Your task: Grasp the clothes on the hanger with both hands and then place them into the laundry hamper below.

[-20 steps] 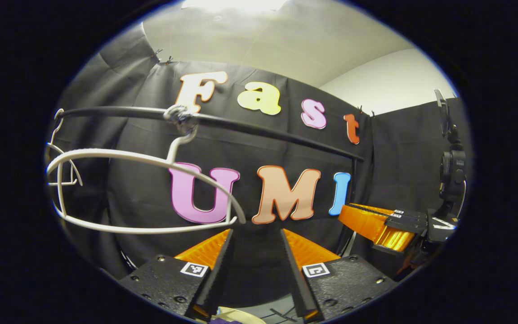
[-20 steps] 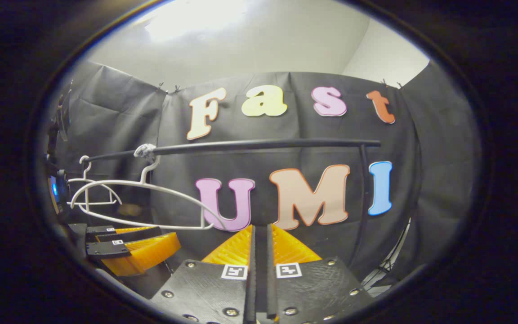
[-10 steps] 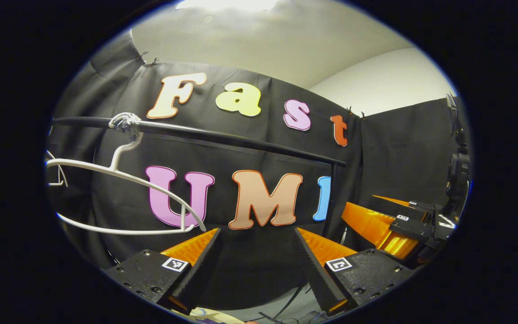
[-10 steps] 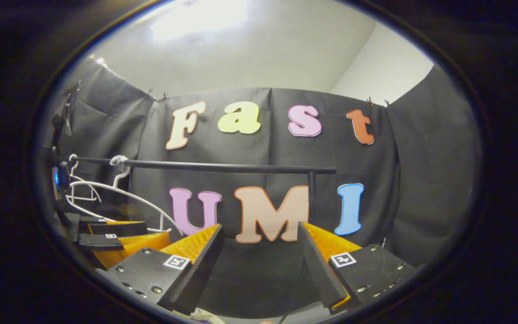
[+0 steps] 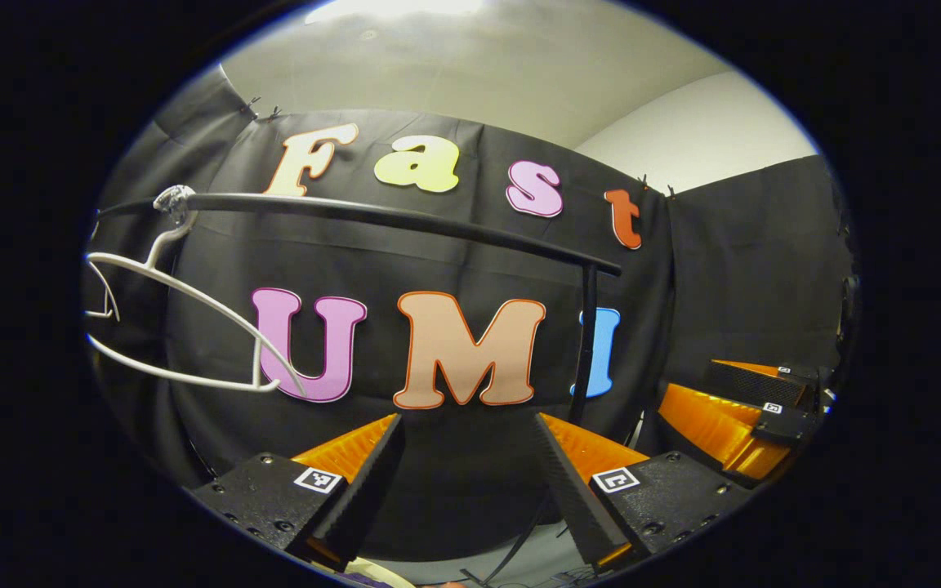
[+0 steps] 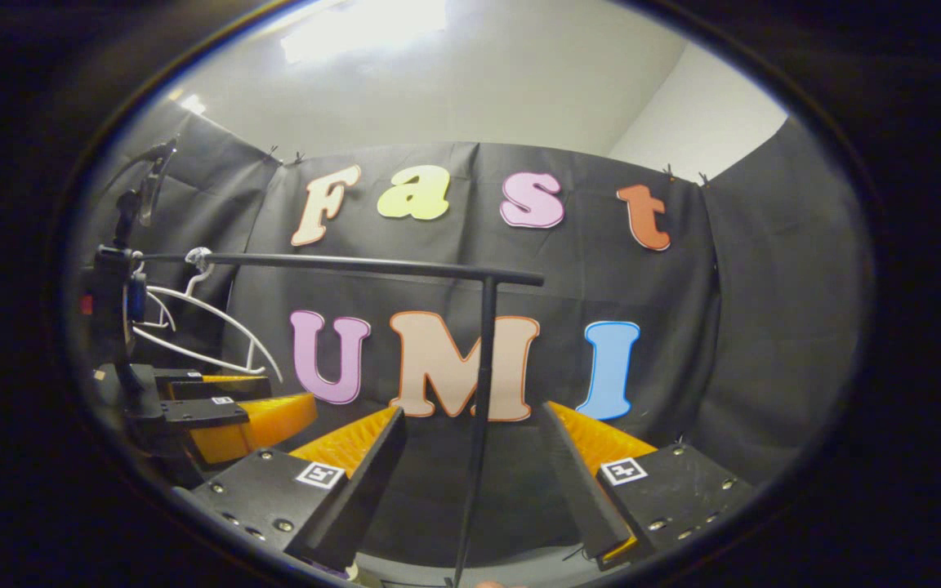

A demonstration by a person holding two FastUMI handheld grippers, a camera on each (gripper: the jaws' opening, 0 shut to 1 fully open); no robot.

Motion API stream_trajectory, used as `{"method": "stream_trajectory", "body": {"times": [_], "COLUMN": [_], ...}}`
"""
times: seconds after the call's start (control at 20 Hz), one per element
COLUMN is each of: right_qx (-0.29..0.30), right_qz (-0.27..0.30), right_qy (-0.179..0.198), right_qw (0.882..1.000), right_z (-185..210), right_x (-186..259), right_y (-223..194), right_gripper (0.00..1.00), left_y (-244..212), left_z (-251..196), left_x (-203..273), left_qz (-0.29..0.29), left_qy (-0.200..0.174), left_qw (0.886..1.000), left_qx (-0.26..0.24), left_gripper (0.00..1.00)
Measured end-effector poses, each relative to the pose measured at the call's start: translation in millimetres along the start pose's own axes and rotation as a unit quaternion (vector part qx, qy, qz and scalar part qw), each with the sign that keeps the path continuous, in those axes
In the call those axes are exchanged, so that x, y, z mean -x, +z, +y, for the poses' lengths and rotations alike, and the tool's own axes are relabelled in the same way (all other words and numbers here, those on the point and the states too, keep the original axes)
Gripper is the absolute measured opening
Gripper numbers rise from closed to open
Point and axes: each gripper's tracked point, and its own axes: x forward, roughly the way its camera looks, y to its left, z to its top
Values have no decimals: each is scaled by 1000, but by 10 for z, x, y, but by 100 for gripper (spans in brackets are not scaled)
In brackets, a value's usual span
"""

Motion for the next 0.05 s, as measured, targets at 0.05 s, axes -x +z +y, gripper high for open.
{"method": "stream_trajectory", "body": {"times": [0.05], "right_qx": [-1], "right_qz": [-2], "right_qy": [-3], "right_qw": [1000], "right_z": [-107], "right_x": [-9], "right_y": [-49], "right_gripper": [98], "left_y": [-68], "left_z": [-56], "left_x": [-55], "left_qz": [2], "left_qy": [5], "left_qw": [1000], "left_qx": [-4], "left_gripper": [92]}}
